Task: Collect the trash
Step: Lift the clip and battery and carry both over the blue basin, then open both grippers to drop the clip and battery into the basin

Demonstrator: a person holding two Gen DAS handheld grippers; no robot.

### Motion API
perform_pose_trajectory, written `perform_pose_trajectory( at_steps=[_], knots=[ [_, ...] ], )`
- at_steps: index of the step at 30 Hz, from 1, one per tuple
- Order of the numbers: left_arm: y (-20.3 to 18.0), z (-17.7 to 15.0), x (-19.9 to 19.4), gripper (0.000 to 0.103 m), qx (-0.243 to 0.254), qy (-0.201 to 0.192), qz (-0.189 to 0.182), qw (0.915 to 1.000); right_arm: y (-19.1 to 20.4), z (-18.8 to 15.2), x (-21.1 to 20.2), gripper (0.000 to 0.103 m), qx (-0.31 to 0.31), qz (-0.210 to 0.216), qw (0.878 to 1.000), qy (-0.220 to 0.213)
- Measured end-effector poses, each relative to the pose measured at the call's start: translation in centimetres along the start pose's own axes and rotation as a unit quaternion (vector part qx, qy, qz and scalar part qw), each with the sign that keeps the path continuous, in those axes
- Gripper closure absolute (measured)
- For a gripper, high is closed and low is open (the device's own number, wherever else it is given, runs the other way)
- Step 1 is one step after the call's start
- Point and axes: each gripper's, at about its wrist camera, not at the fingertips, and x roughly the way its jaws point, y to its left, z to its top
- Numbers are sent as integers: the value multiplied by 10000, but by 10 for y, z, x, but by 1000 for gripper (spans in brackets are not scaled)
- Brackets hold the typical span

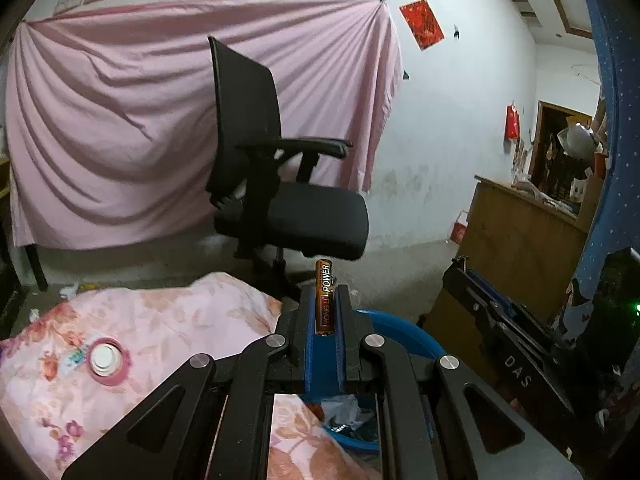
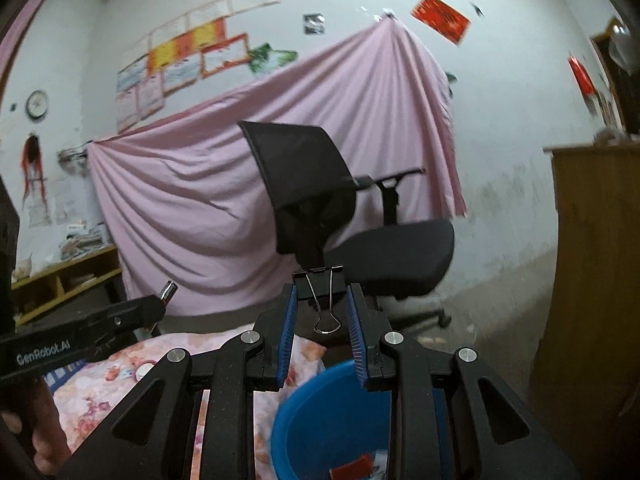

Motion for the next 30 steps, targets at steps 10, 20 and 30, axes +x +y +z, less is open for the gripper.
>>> perform_pose_trajectory(
  at_steps=[10,20,30],
  knots=[
    [-3,-13,26,96,-148,516,-141,9985,-32,-9,16,80,522,-155,9971,537],
    [4,-21,42,96,-546,978,-371,9930,-34,-14,27,79,558,-133,9947,851],
    [7,-20,41,92,-657,1032,-375,9918,-37,-16,28,75,560,-178,9942,902]
  ],
)
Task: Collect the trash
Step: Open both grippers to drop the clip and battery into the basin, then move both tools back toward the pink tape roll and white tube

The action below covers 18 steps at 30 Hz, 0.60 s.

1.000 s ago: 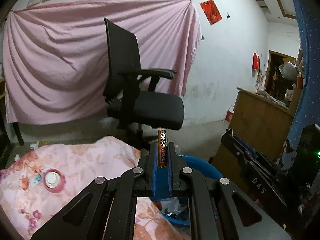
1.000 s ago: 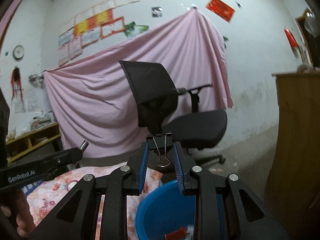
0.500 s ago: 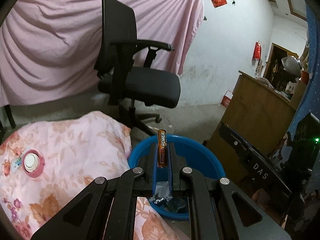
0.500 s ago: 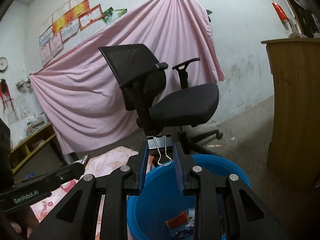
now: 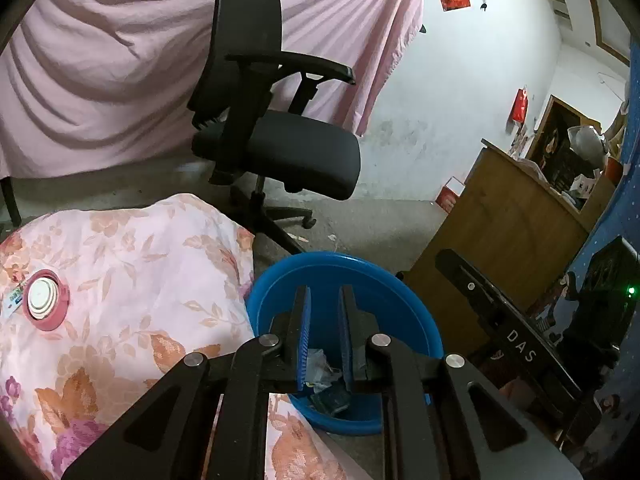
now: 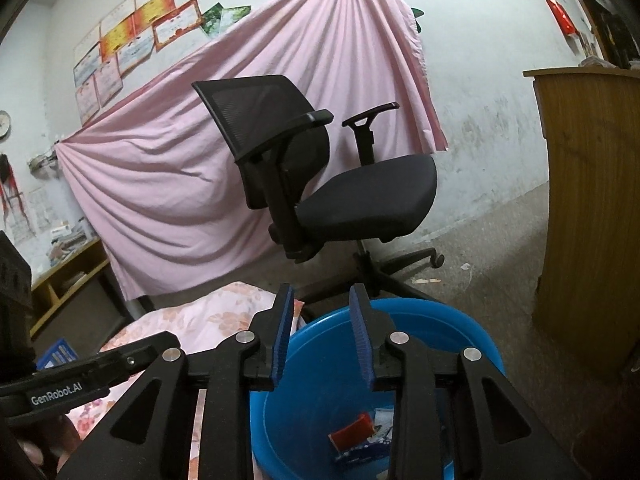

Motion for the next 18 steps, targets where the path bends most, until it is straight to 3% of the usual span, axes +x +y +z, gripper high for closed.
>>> perform_pose_trajectory(
  at_steps=[11,15,18],
  knots=[
    [5,2,-22,91,103,-331,170,9993,9,2,-3,68,-222,-21,9996,-156],
    [11,4,-34,91,129,-503,292,9982,18,7,-6,57,-218,27,9992,-327],
    [20,6,-46,83,94,-678,415,9968,29,11,-8,51,-266,82,9985,-466]
  ],
)
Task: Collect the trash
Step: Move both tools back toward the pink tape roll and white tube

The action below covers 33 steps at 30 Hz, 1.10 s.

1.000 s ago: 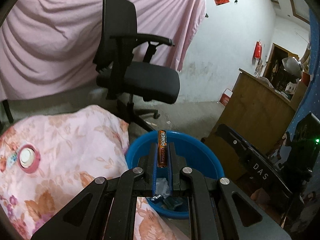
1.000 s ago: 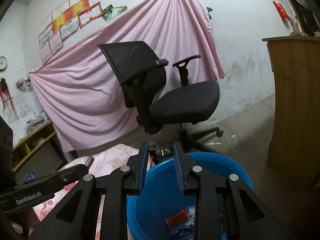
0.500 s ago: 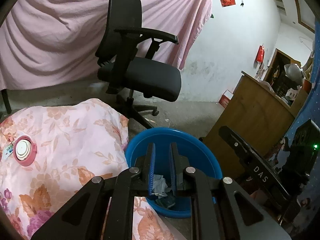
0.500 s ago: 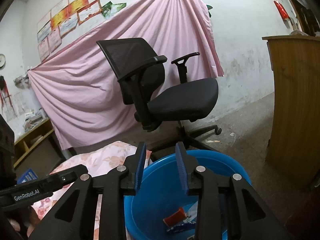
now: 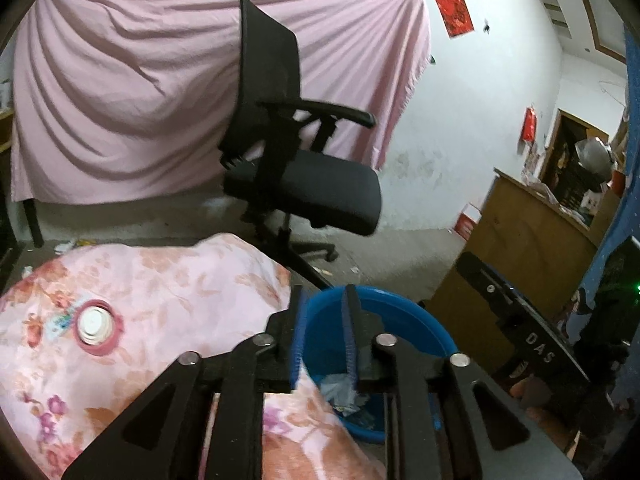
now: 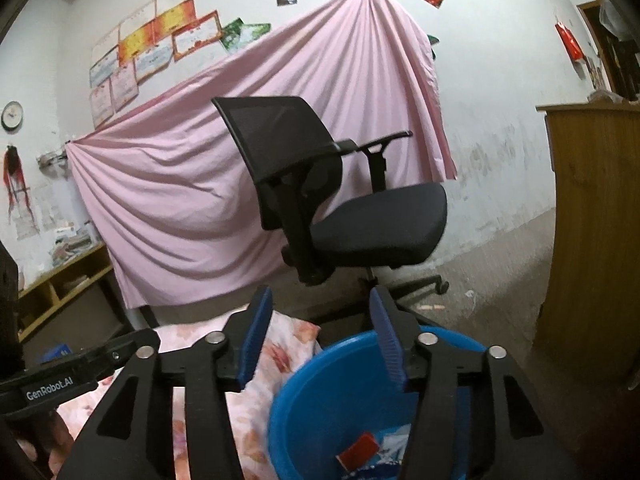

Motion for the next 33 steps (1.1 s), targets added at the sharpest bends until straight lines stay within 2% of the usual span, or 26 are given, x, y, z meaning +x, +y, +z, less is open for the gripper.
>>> perform_pose_trajectory(
  at_steps=[2,4,7,8,9,10,11,13,19,25,30,33],
  knots=[
    [10,2,-10,66,-88,-168,103,9998,9,3,-2,44,-44,20,9999,-98],
    [21,4,-22,61,-202,-399,231,9987,19,5,-4,26,-82,57,9996,-248],
    [38,8,-39,48,-313,-659,465,9963,33,9,-6,19,-124,127,9987,-479],
    [43,8,-44,41,-346,-746,558,9951,39,9,-7,16,-147,144,9983,-539],
    [51,9,-51,35,-404,-871,683,9930,44,10,-7,9,-171,161,9979,-596],
    [57,9,-57,21,-460,-974,763,9912,50,10,-7,0,-196,183,9973,-679],
    [63,9,-63,10,-517,-1086,838,9892,54,10,-8,0,-205,199,9969,-738],
    [78,6,-78,3,-663,-1423,1107,9814,64,9,-8,0,-237,253,9956,-874],
    [111,-5,-109,2,-633,-1847,1726,9654,98,4,-5,0,-378,503,9923,-1065],
    [147,-24,-131,2,-684,-2032,2106,9538,138,-8,-2,0,-829,739,9861,-1236],
    [176,-42,-139,2,-778,-2128,2168,9496,174,-27,2,0,-1499,860,9768,-1263],
    [188,-54,-140,2,-720,-2128,2156,9503,189,-38,9,0,-1811,897,9724,-1167]
  ],
)
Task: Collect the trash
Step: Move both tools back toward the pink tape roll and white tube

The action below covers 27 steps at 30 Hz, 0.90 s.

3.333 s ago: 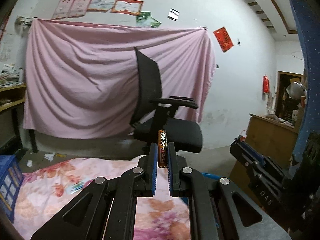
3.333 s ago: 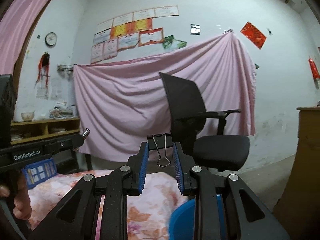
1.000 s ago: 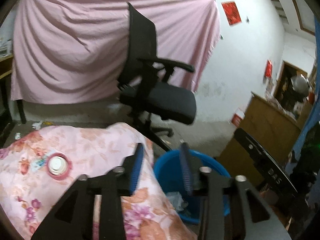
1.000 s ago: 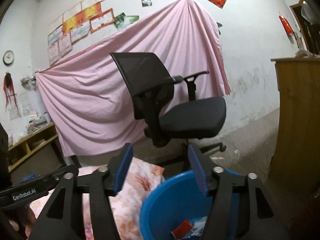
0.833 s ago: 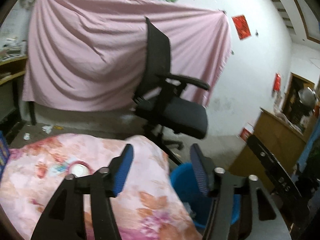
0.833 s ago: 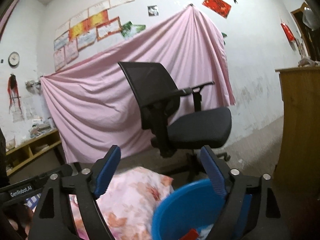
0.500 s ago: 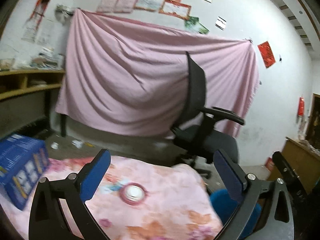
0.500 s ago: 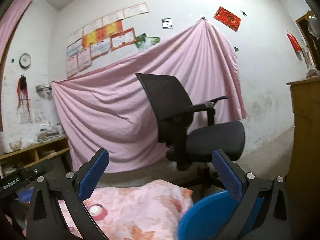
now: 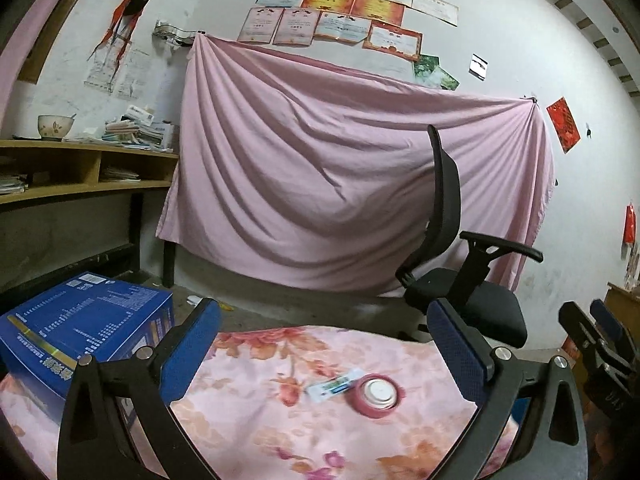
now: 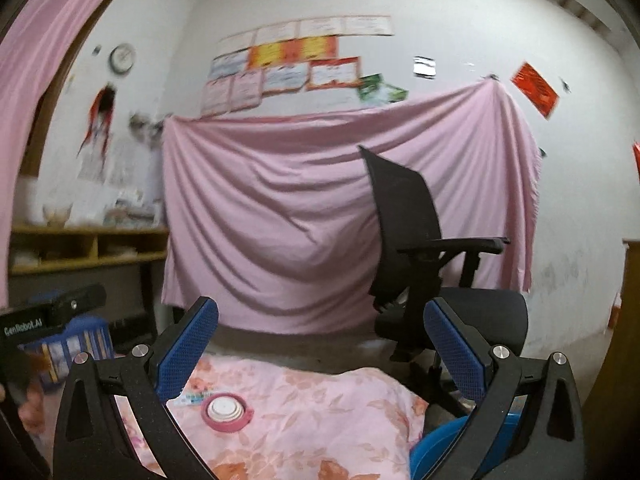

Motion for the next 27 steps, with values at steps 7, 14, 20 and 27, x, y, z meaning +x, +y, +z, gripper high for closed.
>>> perform_pose_trajectory(
  at_steps=[7,14,20,27],
  knots=[
    [23,-19,24,2,50,544,-148,9984,23,-18,41,0,-101,278,9962,815],
    [25,-28,63,8,58,1479,-228,9887,25,-40,85,0,72,483,9805,1902],
    [25,-48,91,43,262,2188,-496,9742,29,-60,112,16,109,515,9604,2735],
    [33,-57,115,56,-7,2789,-757,9573,27,-75,136,28,474,802,9364,3383]
  ],
)
